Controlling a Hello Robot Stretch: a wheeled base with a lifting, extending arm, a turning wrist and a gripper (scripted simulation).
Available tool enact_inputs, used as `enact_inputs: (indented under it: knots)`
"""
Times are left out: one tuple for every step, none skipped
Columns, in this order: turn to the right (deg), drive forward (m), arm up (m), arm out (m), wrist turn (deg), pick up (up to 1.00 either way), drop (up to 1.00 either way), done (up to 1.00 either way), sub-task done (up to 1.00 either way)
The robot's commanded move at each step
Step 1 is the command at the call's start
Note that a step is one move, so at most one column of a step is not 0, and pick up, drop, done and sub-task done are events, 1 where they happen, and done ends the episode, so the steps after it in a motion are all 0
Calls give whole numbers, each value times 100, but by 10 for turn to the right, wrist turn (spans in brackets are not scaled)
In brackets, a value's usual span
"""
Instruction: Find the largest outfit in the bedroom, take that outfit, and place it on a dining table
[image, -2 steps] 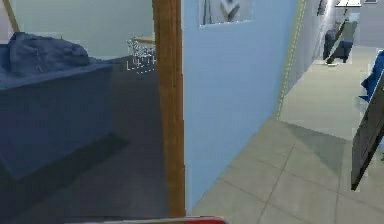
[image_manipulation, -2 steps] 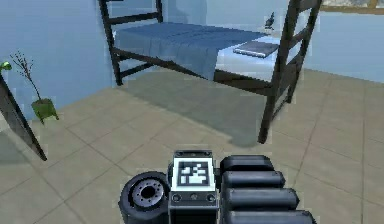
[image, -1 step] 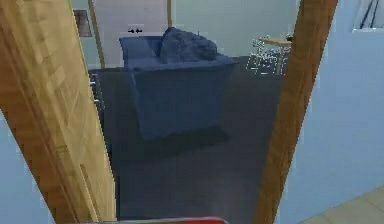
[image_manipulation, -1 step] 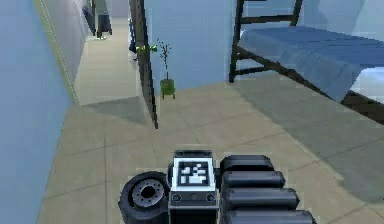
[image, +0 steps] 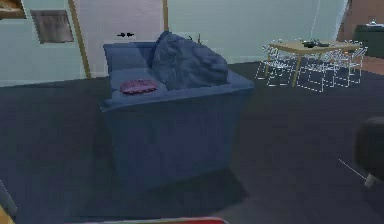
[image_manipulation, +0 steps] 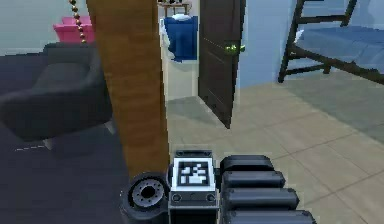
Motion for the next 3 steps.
enact_inputs:
  knots:
    - [210, 0, 0, 0, 0, 0, 0, 0, 0]
    - [0, 35, 0, 0, 0, 0, 0, 0, 0]
    - [60, 0, 0, 0, 0, 0, 0, 0, 0]
